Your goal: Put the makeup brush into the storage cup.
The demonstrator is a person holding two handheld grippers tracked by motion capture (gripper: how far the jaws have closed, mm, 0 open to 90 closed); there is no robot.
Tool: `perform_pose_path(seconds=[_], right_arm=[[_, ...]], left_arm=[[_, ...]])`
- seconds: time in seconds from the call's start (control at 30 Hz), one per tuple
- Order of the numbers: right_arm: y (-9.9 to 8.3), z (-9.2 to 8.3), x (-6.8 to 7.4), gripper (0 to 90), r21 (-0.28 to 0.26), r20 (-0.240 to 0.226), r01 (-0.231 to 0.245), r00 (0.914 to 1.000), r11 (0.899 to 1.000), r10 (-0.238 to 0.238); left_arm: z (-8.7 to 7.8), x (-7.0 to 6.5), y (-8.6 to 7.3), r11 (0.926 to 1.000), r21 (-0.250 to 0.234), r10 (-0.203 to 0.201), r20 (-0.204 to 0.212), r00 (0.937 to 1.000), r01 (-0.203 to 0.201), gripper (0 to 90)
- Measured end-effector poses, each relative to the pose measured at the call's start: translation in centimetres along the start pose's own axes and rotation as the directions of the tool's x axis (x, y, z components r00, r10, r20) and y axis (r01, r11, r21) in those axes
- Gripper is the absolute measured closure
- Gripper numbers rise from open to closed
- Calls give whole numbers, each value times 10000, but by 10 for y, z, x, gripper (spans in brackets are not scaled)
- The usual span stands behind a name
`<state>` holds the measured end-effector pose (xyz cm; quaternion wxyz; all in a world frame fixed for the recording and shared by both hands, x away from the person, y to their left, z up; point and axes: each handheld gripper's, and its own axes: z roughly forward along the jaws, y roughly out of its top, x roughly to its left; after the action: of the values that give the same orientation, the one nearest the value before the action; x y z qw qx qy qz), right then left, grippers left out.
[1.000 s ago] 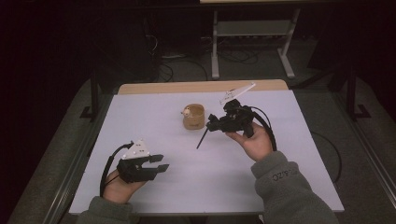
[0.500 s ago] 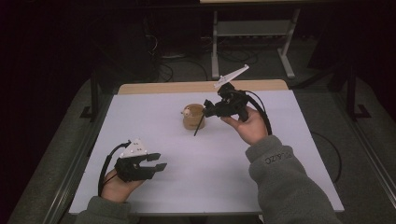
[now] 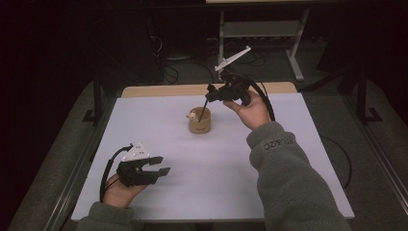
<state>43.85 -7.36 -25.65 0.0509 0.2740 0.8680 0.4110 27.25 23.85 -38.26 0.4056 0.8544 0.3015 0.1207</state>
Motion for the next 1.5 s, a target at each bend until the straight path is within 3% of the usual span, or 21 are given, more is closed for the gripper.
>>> perform_pose_path(seconds=[0.03,0.1,0.37,0.63,0.93,1.5], right_arm=[[2,1,-2,842,-7,20,-32,10000,10000,32],[7,2,-5,842,9,163,-47,9999,10000,47],[20,15,-19,842,42,668,-396,9970,9992,393],[16,35,-35,840,483,956,-834,9923,9953,785],[9,55,-39,837,830,983,-898,9918,9925,815],[-1,70,-43,836,995,1090,-1153,9885,9883,1044]], left_arm=[[-1,1,0,9999,82,113,-11,9999,-113,500],[0,0,0,9999,-56,-107,-25,9999,107,495],[0,2,-1,9999,-71,-127,-79,9999,127,480],[-1,4,-2,9999,-43,-133,-83,9999,133,472],[0,5,-2,10000,82,-43,-110,9999,44,460],[2,4,-2,9998,178,10,-124,9999,-8,448]])
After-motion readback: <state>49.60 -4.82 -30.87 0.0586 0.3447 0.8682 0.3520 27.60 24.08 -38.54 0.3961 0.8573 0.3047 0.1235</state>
